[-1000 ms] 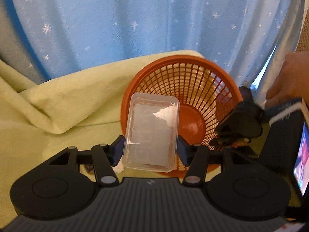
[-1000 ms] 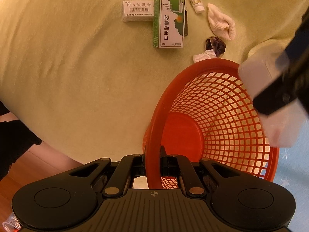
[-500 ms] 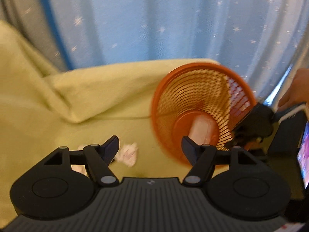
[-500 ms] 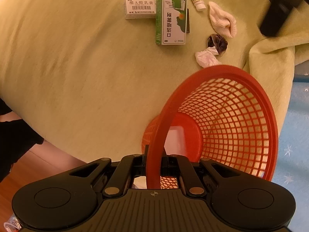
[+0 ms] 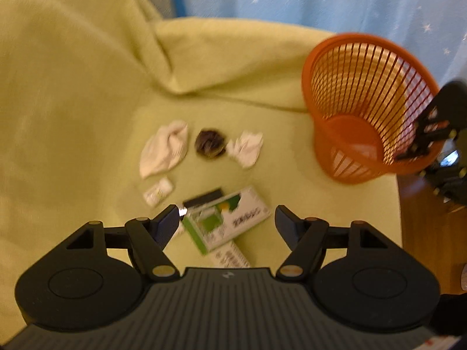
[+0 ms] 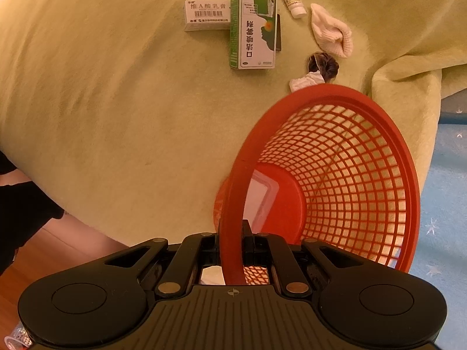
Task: Collect trash
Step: 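Grasp the white barcode medicine box with the left gripper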
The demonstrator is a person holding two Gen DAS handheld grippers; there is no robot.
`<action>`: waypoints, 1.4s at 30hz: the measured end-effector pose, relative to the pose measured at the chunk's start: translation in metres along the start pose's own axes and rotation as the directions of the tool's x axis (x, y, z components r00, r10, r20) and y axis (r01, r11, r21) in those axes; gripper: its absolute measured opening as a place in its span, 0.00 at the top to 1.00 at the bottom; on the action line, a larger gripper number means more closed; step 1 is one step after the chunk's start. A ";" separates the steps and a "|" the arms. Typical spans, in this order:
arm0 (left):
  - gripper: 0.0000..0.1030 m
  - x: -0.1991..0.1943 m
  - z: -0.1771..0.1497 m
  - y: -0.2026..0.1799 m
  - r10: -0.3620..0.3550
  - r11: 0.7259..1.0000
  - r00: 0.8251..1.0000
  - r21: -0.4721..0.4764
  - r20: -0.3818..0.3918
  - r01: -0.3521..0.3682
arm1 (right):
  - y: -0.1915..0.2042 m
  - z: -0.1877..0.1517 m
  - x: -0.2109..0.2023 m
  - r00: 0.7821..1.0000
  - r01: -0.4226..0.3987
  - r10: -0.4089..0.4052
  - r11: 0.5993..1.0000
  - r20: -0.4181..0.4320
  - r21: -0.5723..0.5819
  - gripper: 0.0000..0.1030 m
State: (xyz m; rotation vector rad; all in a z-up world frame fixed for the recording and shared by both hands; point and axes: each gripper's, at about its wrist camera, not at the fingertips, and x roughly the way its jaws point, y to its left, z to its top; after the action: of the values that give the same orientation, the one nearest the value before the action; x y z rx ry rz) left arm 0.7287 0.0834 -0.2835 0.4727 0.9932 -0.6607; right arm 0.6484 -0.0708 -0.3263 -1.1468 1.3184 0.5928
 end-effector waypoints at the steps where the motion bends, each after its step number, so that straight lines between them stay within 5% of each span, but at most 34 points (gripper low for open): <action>1: 0.31 0.003 -0.004 0.000 0.003 1.000 1.000 -0.006 -0.007 -0.003 | 0.000 0.000 0.000 1.000 0.001 -0.001 1.000 -0.001 -0.001 0.97; 26: 0.28 0.083 -0.054 -0.006 0.081 0.980 0.988 -0.169 -0.134 -0.103 | -0.005 -0.001 0.002 1.000 -0.009 0.009 1.000 0.011 0.025 0.97; 32: 0.34 0.108 -0.059 -0.007 0.100 0.967 0.981 -0.216 -0.164 -0.135 | -0.005 -0.001 0.002 1.000 -0.009 0.008 1.000 0.018 0.021 0.97; 42: 0.64 0.128 -0.063 -0.001 0.095 0.956 0.977 -0.255 -0.190 -0.142 | -0.005 -0.002 0.001 1.000 -0.016 0.016 1.000 0.019 0.017 0.97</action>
State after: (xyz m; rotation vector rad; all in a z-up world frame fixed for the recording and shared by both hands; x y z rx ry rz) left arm 0.7384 0.0853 -0.4260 0.3527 1.1926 -0.3728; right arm 0.6523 -0.0743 -0.3254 -1.1149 1.3153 0.6018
